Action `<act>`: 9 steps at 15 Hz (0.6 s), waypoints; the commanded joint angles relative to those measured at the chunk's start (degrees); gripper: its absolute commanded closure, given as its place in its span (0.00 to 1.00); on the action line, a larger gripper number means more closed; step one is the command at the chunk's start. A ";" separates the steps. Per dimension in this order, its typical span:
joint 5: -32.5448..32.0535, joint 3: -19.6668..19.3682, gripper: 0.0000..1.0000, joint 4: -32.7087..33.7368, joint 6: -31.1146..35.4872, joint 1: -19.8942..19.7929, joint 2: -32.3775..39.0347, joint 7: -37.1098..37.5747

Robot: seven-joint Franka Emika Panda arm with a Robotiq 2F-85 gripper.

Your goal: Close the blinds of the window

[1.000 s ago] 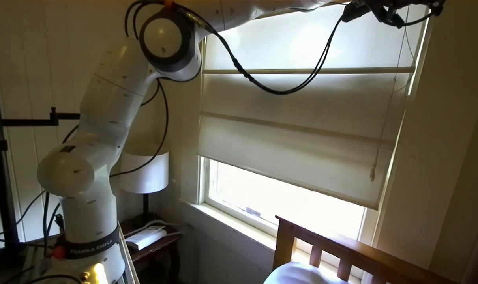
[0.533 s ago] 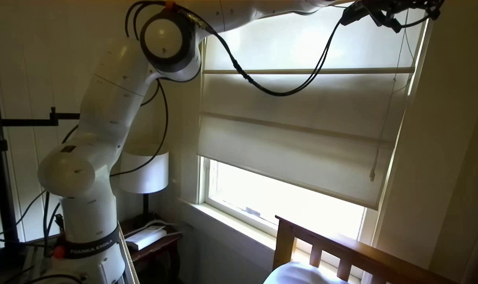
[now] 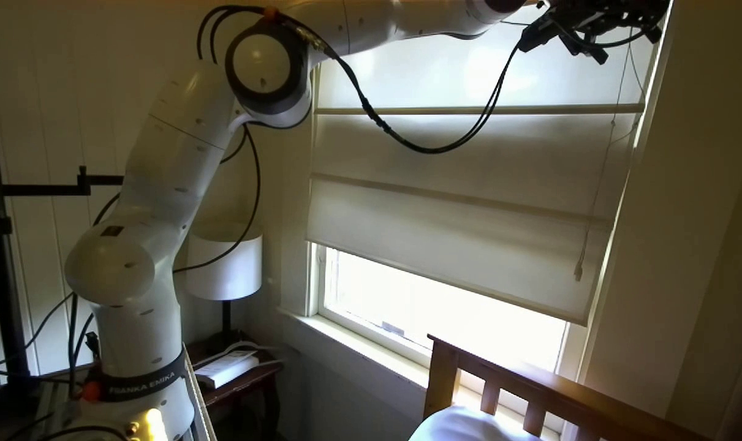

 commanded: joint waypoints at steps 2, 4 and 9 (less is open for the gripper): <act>-0.14 0.46 0.00 1.92 8.48 0.83 3.99 0.90; -0.20 0.22 0.00 2.03 12.90 1.22 5.26 1.70; -0.93 -0.84 0.34 0.59 19.33 2.10 5.95 3.74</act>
